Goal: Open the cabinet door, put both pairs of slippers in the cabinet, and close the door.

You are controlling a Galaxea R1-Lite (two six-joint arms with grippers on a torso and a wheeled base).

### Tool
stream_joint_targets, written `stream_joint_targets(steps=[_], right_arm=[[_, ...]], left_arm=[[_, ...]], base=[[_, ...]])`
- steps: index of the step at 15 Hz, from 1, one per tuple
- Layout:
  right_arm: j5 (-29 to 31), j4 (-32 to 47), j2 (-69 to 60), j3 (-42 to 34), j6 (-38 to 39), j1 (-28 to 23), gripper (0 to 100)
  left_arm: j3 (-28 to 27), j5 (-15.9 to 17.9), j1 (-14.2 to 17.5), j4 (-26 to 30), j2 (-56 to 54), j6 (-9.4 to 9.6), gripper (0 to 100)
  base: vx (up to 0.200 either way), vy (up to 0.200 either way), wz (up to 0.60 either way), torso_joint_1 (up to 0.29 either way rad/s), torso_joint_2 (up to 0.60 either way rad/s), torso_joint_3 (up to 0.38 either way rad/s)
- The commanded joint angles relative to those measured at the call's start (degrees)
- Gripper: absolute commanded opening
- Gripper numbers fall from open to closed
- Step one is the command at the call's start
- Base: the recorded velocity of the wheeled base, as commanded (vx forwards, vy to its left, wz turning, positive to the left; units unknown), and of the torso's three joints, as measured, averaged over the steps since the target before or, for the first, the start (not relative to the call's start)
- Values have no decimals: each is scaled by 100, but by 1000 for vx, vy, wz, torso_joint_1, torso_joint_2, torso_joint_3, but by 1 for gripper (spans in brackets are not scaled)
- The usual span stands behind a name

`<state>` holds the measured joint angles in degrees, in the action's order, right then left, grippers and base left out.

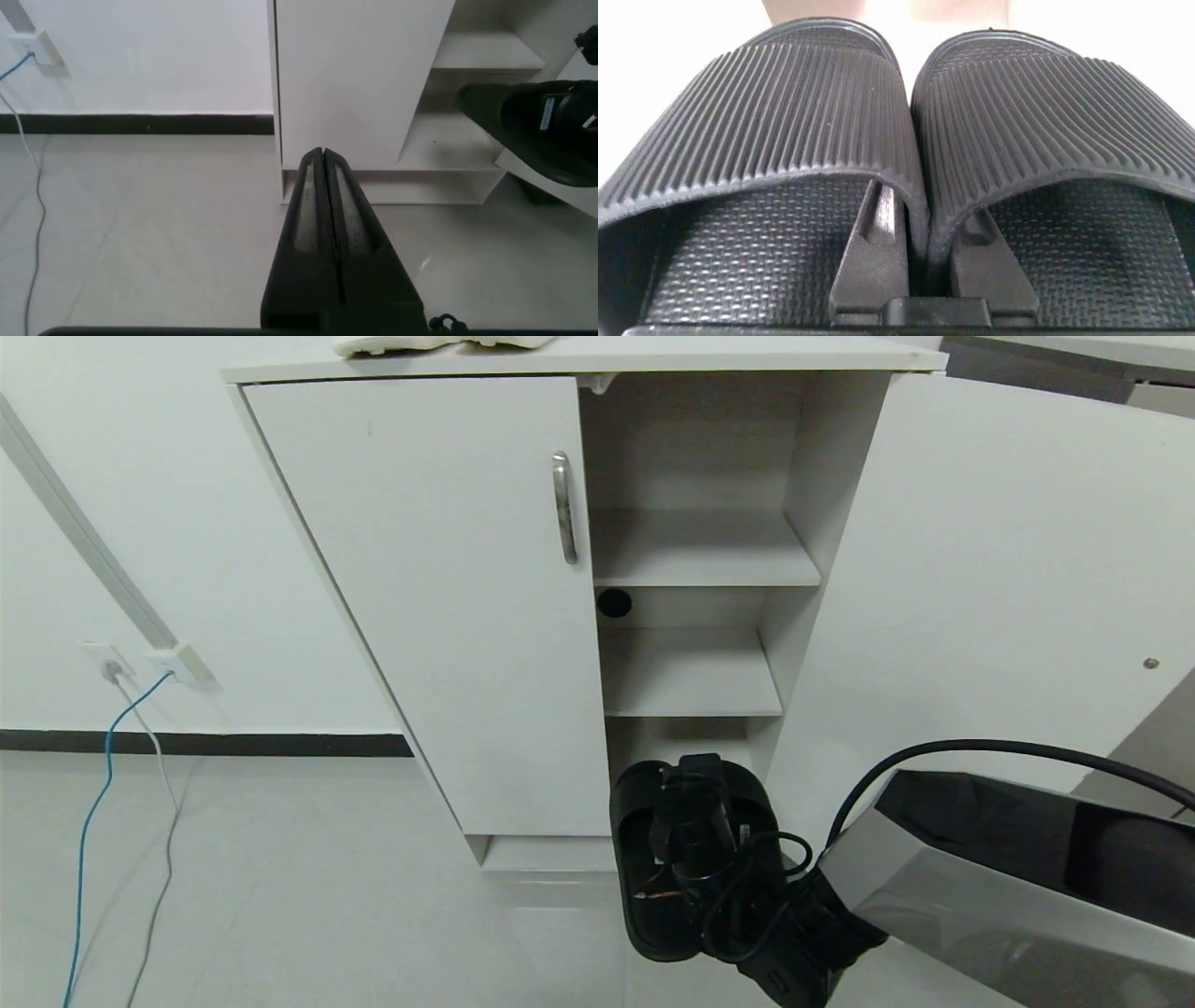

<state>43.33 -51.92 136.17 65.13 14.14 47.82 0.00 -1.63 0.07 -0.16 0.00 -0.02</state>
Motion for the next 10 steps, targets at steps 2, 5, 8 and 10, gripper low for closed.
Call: stream_joint_targets(steps=[2,5,8,10], right_arm=[[106,-855,-20,-150,-535,-107,0],[167,-1918,33,-291,-1203,-212,0],[238,-2182,50,-300,-1484,-291,0],[247,-2182,68,-300,-1502,-318,0]], left_arm=[[0,-4,1,-2,9,-6,0],[0,-4,1,-2,9,-6,0],[0,-4,1,-2,9,-6,0],[0,-4,1,-2,9,-6,0]], base=[[0,0,0,0,2,-198],[0,0,0,-3,3,-60],[0,0,0,0,0,0],[0,0,0,0,0,0]])
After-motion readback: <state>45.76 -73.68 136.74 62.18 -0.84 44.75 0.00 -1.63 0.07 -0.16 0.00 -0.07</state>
